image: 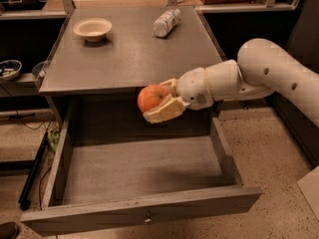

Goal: Place orange into top drawer

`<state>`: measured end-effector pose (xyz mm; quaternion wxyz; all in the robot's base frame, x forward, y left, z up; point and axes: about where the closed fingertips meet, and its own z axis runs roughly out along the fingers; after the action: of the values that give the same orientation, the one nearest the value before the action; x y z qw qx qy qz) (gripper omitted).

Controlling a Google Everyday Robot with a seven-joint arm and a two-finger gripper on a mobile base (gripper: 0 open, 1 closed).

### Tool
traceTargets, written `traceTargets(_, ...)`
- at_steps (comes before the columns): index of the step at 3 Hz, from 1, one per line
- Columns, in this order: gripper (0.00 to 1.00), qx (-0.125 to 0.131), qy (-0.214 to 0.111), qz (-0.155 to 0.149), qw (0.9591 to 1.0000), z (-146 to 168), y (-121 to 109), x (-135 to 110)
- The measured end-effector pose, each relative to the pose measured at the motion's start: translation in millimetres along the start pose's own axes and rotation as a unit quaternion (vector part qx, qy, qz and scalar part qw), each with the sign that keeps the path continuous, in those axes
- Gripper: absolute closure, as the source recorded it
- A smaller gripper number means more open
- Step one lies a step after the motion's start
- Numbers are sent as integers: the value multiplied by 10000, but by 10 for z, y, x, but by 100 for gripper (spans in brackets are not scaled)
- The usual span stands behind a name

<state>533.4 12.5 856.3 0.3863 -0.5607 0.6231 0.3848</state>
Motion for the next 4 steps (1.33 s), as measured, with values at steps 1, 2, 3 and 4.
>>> traceTargets(1, 100, -60, 101, 145, 9998, 35, 97, 152)
traceTargets(2, 100, -242, 364, 314, 9986, 157, 194, 369)
traceTargets(3, 100, -255, 361, 330, 9985, 176, 198, 384)
traceTargets(4, 100, -289, 457, 432, 9976, 279, 195, 497)
